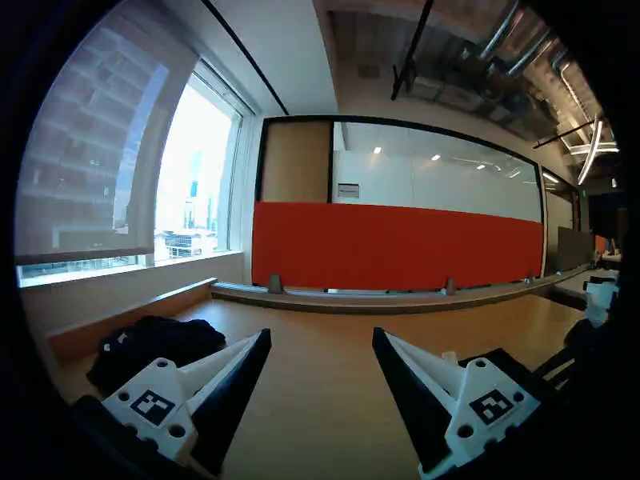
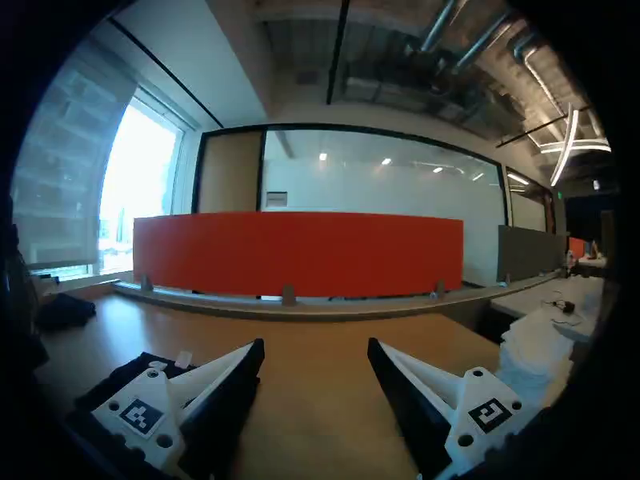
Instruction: Fold towel
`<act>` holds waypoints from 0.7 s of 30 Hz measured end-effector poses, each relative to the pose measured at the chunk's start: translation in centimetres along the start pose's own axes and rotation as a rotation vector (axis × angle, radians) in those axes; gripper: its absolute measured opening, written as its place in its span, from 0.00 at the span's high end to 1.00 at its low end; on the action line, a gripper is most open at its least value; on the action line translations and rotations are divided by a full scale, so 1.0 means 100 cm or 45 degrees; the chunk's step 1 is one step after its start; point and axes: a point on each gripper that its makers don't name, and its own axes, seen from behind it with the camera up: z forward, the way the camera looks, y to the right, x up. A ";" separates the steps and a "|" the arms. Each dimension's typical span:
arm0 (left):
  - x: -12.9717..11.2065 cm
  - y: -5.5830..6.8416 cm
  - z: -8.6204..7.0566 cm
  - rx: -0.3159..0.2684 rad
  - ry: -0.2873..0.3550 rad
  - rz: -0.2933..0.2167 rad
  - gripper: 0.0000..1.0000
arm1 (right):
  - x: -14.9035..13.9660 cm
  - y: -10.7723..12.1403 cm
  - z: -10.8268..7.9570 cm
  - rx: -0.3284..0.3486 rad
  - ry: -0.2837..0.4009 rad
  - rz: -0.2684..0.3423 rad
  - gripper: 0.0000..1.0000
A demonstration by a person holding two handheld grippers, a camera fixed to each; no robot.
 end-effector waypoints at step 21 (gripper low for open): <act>0.086 0.018 -0.012 -0.104 -0.094 0.074 0.06 | 0.109 -0.023 -0.004 0.050 -0.022 -0.014 0.00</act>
